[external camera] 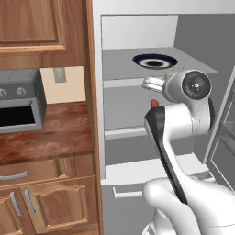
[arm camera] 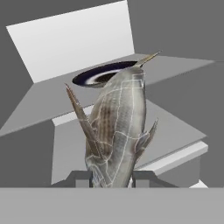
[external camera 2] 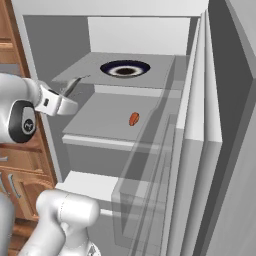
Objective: Transport the fish from the fridge to the microwave and turn on the microwave.
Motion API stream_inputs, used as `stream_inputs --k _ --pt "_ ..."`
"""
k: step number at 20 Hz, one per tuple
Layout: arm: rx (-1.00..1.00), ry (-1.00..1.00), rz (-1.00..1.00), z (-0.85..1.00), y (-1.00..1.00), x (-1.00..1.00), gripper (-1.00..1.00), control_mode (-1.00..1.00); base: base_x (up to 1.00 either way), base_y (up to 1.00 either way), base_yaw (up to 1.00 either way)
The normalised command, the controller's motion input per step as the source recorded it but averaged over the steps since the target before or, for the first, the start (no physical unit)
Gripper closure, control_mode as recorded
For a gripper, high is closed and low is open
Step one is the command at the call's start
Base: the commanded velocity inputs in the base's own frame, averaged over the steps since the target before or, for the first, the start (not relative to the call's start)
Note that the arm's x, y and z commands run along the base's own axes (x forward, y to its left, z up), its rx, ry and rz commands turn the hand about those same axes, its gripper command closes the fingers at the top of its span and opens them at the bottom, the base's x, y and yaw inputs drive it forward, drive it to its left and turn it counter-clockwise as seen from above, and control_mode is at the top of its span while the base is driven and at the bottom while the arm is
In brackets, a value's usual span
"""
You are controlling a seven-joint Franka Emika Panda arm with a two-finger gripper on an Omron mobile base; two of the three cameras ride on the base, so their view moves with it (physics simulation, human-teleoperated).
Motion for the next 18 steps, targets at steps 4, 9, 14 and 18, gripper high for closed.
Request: stream_inputs --k 4,9,14,18 --pt "0.0 0.03 0.0 -0.16 0.05 -0.33 1.0 -1.0 0.0 0.0 0.0" --pt "0.0 0.03 0.01 -0.06 0.02 -0.13 1.0 -1.0 0.0 0.0 0.0" --pt "0.0 0.0 0.0 0.0 0.0 0.0 1.0 -1.0 0.0 0.0 0.0" --pt "0.0 0.0 0.0 0.0 0.0 0.0 1.0 -1.0 0.0 0.0 0.0"
